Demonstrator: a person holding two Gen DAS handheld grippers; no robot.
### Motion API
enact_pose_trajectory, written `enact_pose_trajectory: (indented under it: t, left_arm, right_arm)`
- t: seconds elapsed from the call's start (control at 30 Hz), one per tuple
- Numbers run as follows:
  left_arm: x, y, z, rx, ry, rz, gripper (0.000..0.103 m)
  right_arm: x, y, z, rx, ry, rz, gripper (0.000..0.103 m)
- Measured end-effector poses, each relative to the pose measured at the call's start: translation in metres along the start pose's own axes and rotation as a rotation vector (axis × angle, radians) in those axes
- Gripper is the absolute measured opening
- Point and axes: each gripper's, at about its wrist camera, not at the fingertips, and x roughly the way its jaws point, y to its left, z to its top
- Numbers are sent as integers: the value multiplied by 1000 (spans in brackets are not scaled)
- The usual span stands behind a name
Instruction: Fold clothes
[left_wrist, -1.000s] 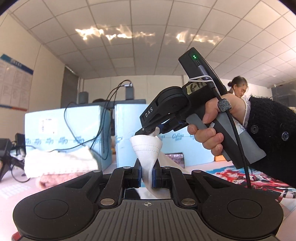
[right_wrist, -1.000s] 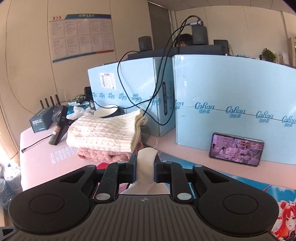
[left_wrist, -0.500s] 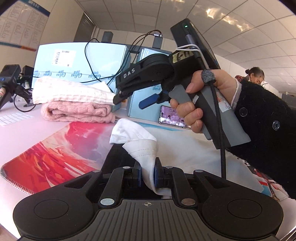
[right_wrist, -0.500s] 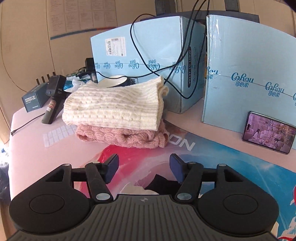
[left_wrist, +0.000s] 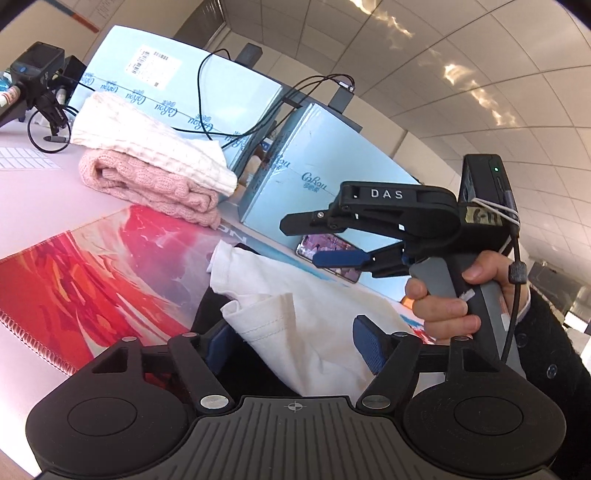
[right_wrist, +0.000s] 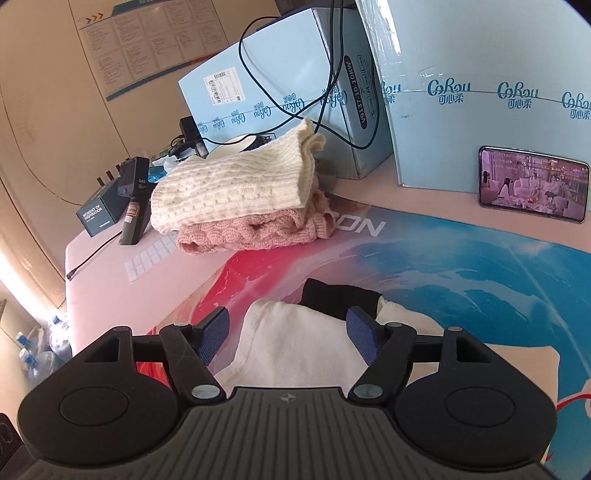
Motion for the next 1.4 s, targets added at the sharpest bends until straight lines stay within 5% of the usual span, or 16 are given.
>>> enact_pose_trajectory:
  t: [0.07, 0.2, 0.4, 0.67, 0.9, 1.07, 1.4]
  left_arm:
    - [-1, 4, 2, -42, -15, 24, 71]
    - [-3, -3, 5, 35, -65, 139, 75]
    - [3, -23, -6, 310, -1, 337, 83]
    - [-7, -21, -8, 358, 4, 461, 88]
    - [-32, -17, 3, 229, -37, 442, 88]
    - [-40, -12, 7, 28, 29, 264, 88]
    - [-23, -38, -7, 89, 128, 279, 95]
  right_arm:
    - [-9, -1, -11, 18, -6, 38, 69]
    - [-29, -8, -32, 67, -31, 92, 73]
    - [-55, -25, -58, 60, -64, 43, 77]
    - [-81, -48, -77, 126, -121, -4, 80]
    - [-108, -58, -84, 141, -216, -72, 85]
    - [-116, -73, -89, 185, -256, -168, 97]
    - [-107, -100, -91, 287, -208, -190, 98]
